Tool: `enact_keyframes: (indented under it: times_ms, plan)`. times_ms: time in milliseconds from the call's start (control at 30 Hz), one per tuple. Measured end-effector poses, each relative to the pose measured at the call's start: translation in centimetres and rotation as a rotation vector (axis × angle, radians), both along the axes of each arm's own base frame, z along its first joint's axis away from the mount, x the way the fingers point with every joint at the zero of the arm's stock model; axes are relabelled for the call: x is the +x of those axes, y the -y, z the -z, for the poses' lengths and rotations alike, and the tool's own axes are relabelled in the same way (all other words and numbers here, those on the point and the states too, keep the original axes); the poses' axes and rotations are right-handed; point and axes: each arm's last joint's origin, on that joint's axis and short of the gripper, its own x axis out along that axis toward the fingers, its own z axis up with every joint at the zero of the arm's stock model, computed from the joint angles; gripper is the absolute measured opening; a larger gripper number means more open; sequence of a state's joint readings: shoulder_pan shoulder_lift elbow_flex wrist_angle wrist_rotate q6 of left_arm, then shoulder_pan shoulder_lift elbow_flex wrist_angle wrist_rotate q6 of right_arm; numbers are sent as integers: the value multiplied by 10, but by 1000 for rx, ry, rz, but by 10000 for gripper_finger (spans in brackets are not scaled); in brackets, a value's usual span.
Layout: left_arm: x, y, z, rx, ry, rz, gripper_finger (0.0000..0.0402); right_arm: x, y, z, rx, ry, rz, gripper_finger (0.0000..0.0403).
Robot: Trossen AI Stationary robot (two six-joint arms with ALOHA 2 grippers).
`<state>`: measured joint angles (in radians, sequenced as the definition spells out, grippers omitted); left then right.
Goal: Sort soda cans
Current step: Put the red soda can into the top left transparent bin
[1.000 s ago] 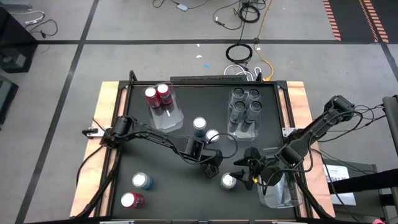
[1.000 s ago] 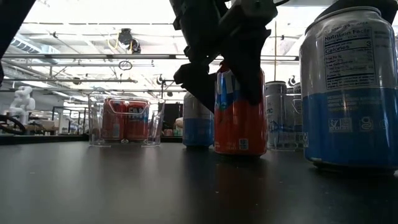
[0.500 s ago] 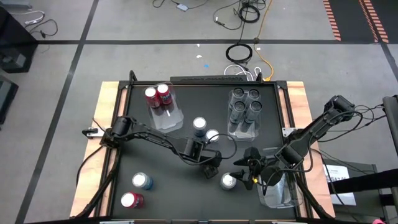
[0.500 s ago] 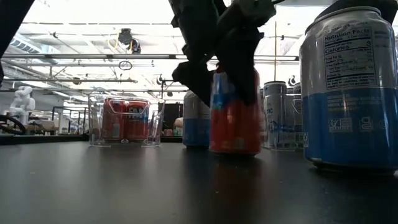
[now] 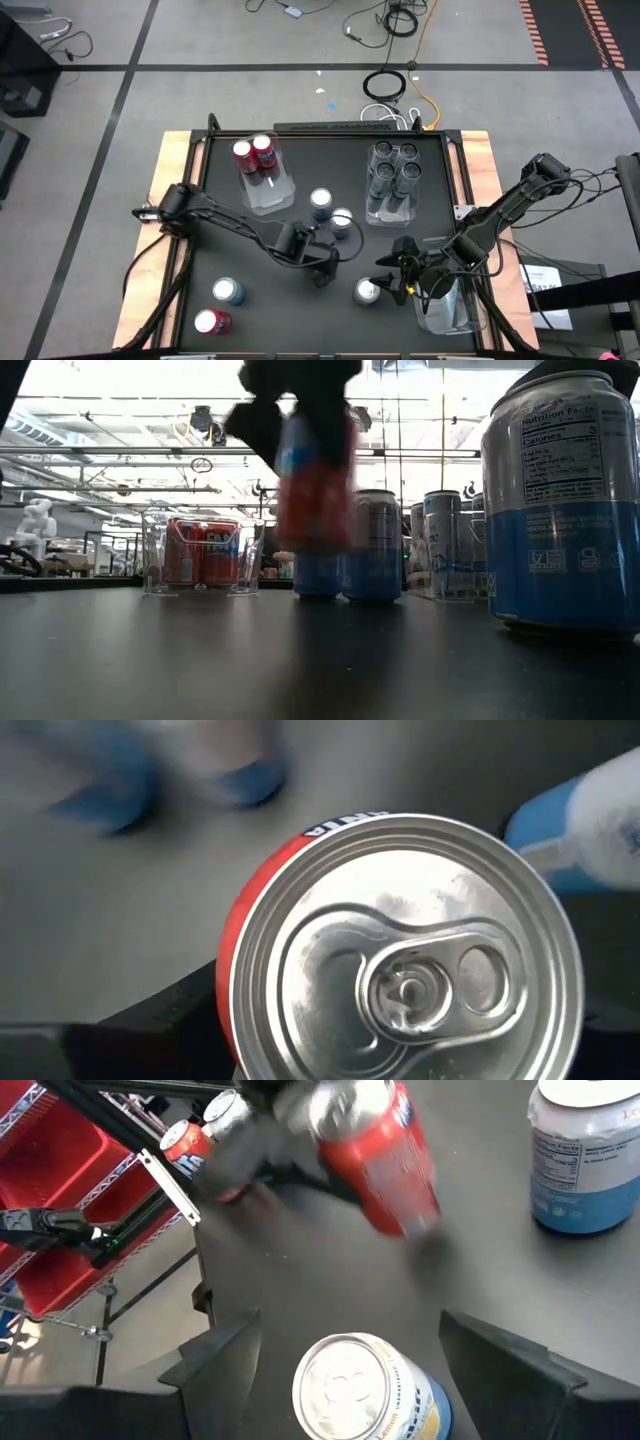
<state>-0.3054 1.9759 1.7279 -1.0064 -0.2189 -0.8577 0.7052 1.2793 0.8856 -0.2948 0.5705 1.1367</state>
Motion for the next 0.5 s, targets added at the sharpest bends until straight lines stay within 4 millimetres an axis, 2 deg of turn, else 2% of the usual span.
enact_keyframes:
  times_ms: [267,500]
  plan:
    - [-53,-27,-63,155,-2,-104,319,0,0,0,-5,-2,-2,297]
    - [-95,-74,-110,315,28,-196,318,1,2,0,-9,-1,8,297]
